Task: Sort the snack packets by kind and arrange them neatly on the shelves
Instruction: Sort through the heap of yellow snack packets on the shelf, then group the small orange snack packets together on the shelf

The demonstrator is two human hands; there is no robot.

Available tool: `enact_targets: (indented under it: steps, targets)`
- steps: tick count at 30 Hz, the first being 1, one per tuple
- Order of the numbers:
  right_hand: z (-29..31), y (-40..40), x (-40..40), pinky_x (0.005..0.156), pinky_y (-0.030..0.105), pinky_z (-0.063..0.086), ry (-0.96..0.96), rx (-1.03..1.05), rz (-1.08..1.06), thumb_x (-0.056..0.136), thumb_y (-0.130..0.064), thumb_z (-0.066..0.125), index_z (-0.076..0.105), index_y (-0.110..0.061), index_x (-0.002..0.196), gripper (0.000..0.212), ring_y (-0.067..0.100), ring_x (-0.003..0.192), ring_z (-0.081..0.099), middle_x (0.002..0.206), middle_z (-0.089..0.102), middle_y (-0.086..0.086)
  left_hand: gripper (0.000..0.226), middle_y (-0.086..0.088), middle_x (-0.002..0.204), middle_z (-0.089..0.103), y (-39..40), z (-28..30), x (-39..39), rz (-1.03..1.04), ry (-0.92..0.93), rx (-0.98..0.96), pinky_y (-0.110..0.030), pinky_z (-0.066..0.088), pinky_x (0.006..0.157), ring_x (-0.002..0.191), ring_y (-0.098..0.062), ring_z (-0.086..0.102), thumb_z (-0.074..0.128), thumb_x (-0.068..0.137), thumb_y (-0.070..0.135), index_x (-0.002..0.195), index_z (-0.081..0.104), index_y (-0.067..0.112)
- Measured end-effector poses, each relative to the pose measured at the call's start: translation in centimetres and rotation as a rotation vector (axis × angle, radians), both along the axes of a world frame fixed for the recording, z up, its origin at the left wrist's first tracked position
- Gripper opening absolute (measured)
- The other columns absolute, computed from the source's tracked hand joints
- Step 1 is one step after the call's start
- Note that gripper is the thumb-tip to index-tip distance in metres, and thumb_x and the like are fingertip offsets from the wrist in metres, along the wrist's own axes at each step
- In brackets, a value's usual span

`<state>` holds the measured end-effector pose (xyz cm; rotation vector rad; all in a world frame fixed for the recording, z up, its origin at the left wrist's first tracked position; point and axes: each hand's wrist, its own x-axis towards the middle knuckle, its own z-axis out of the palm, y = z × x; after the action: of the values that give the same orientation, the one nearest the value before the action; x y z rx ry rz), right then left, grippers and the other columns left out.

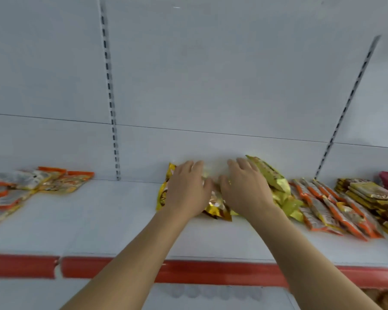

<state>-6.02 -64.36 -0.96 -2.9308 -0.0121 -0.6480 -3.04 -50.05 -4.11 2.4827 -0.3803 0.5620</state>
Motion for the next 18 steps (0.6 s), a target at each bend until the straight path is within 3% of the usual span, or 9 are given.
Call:
enact_targets:
  steps: [5, 10, 18]
  targets:
    - [-2.3, 9.8, -0.5, 0.108, 0.043, 0.038, 0.019, -0.023, 0.118, 0.1, -0.042, 0.041, 0.048, -0.015, 0.139, 0.049, 0.028, 0.135, 0.038, 0.139, 0.05, 0.007, 0.053, -0.007, 0.15, 0.05, 11.0, -1.1, -1.9, 0.12, 0.001, 0.081, -0.041, 0.039, 0.112, 0.141, -0.03, 0.04, 0.047, 0.106, 0.038, 0.152, 0.045, 0.013]
    - [-3.7, 20.2, 0.2, 0.116, 0.045, 0.031, 0.11, -0.08, 0.284, 0.103, -0.046, 0.036, 0.036, -0.015, 0.15, 0.057, 0.03, 0.145, 0.027, 0.154, 0.038, 0.009, 0.054, -0.007, 0.157, 0.044, 21.4, -2.2, -3.2, 0.268, 0.039, 0.112, -0.043, 0.034, 0.117, 0.145, -0.029, 0.036, 0.043, 0.107, 0.04, 0.154, 0.04, 0.013]
    - [-5.4, 33.6, 4.8, 0.115, 0.044, 0.032, 0.157, -0.098, 0.494, 0.101, -0.046, 0.041, 0.037, -0.018, 0.148, 0.055, 0.029, 0.144, 0.027, 0.151, 0.04, 0.007, 0.049, -0.008, 0.146, 0.054, 35.9, -4.4, -2.1, 0.47, 0.085, 0.169, -0.046, 0.038, 0.113, 0.135, -0.033, 0.047, 0.047, 0.105, 0.036, 0.149, 0.049, 0.015]
